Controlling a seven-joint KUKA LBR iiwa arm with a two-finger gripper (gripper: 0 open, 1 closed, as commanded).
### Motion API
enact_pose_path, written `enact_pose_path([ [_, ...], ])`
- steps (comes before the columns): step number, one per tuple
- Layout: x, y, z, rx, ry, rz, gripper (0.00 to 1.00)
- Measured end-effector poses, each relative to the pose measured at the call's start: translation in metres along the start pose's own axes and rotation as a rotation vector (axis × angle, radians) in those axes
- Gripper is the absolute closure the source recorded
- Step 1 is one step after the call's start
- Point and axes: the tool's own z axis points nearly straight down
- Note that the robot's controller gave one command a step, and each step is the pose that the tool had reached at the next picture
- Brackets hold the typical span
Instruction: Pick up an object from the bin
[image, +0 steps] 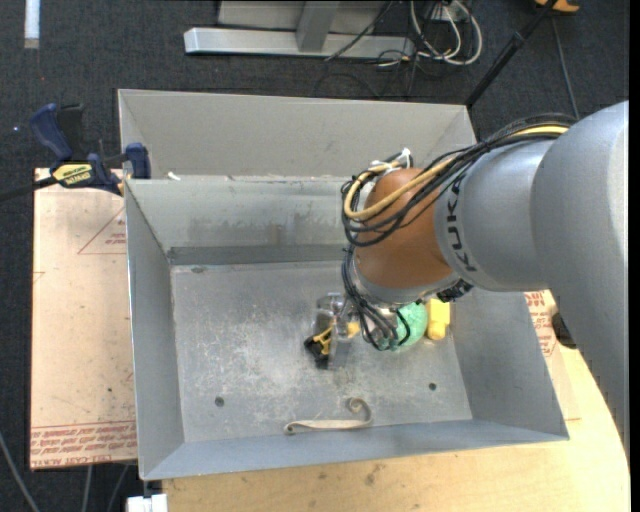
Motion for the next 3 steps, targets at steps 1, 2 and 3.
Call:
enact_pose_path([
  [1,0.0,0.0,0.0,0.0,0.0,0.0,1.0],
  [2,0.0,-0.0001,0.0,0.0,0.0,0.0,1.0],
  [3,0.0,-0.0001,0.0,0.0,0.0,0.001,1.0],
])
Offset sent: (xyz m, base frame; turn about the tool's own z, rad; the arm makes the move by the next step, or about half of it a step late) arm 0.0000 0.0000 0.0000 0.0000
